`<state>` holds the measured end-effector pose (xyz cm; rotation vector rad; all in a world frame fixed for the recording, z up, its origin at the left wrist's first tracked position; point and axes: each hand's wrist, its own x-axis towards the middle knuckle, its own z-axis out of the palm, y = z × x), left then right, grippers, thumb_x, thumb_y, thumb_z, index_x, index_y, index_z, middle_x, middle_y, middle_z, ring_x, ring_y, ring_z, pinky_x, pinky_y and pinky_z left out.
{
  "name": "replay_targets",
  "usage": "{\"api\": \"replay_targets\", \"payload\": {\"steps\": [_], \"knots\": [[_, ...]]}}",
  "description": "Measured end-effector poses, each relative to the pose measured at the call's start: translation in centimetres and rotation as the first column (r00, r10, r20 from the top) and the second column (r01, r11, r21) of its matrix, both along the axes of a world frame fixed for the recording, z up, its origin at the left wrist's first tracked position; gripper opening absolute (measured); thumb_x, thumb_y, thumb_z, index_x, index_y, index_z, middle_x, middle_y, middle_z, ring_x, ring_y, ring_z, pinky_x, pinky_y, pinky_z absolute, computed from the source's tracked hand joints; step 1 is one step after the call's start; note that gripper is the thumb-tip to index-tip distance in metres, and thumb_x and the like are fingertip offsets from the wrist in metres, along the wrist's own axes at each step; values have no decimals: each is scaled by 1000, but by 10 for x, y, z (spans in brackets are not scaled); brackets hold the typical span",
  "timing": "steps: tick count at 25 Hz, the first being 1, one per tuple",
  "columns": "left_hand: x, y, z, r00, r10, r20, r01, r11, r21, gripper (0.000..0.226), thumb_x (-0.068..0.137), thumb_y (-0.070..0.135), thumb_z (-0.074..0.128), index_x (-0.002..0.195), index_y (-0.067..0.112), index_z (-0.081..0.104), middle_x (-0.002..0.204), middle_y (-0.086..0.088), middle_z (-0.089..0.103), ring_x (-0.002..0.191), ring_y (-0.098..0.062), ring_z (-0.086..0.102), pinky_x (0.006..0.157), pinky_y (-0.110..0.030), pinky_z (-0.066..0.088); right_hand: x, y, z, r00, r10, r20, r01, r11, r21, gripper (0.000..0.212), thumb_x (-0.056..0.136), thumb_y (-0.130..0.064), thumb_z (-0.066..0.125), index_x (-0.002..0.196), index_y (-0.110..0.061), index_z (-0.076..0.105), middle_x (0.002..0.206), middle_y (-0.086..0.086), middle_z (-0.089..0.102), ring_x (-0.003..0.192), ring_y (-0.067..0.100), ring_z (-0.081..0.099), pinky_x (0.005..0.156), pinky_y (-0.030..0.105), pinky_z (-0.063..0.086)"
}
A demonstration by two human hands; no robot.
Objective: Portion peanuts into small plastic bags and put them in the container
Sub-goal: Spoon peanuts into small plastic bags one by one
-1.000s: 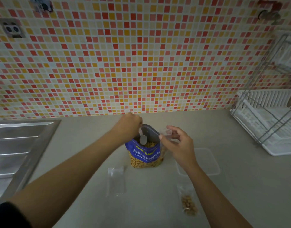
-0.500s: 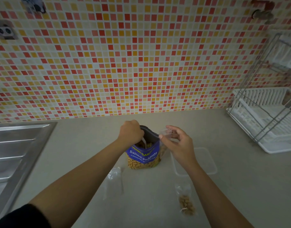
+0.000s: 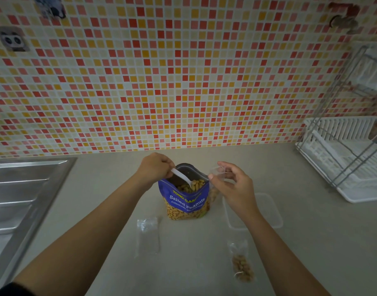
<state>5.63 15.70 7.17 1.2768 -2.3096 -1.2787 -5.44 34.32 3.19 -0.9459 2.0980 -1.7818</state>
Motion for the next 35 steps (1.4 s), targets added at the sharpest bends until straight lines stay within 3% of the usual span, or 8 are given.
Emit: {"api": "replay_targets", "payload": {"steps": [4,7,14,19,23,26,30,35], "knots": [[15,-10,-4,992,96,-79,-88,991,98,18,92,6,49,88,5,66,83,-7,61,77,-14,55,63,-18,47,2,-2,-2,1000,-6,-23,6,1000,17,45,73,-31,76,114,-20,61,102,-8,64,95,9,62,73,18,54],[25,-17,-7,976,174,-128,-152,974,165,18,95,8,47,89,5,64,81,-7,58,71,-12,52,59,-17,45,5,-5,-4,995,-5,-104,14,997,78,49,73,-31,77,117,-18,61,104,-4,65,94,7,62,73,17,53],[39,-26,-6,978,137,-156,-114,983,147,21,96,11,43,90,5,62,75,-7,55,69,-14,48,61,-18,43,19,-18,-1,938,48,-343,19,982,187,53,68,-36,77,114,-17,61,97,-9,60,83,2,57,70,12,47],[44,-34,18,969,142,-203,-120,986,115,19,96,14,45,95,5,61,79,-5,55,70,-12,50,65,-17,44,20,-25,1,914,74,-399,26,970,241,55,68,-39,77,115,-16,60,99,-8,60,82,1,53,67,4,37],[42,-33,35,964,122,-237,-93,987,131,16,96,13,46,98,5,61,80,-5,55,71,-12,50,64,-17,44,21,-29,4,915,91,-392,16,965,263,56,69,-38,76,117,-16,59,103,-5,61,87,5,53,70,12,43],[37,-28,41,972,76,-222,-52,992,112,15,95,12,48,96,5,61,79,-4,55,70,-12,50,63,-17,43,22,-30,6,919,100,-381,6,963,269,55,70,-38,76,117,-15,59,103,-4,62,88,6,54,72,17,46],[29,-25,45,991,-10,-136,17,999,47,16,95,12,47,94,6,62,77,-4,55,69,-12,49,62,-18,42,22,-30,7,922,105,-374,-4,965,262,52,69,-36,78,113,-15,61,97,-7,59,86,6,54,68,7,39],[14,-23,61,992,-117,-36,115,992,-55,13,94,12,49,93,8,62,78,-1,57,71,-11,51,62,-17,43,22,-33,6,925,112,-364,-9,962,274,49,69,-37,77,112,-17,61,94,-10,57,85,4,52,67,6,36]]}}
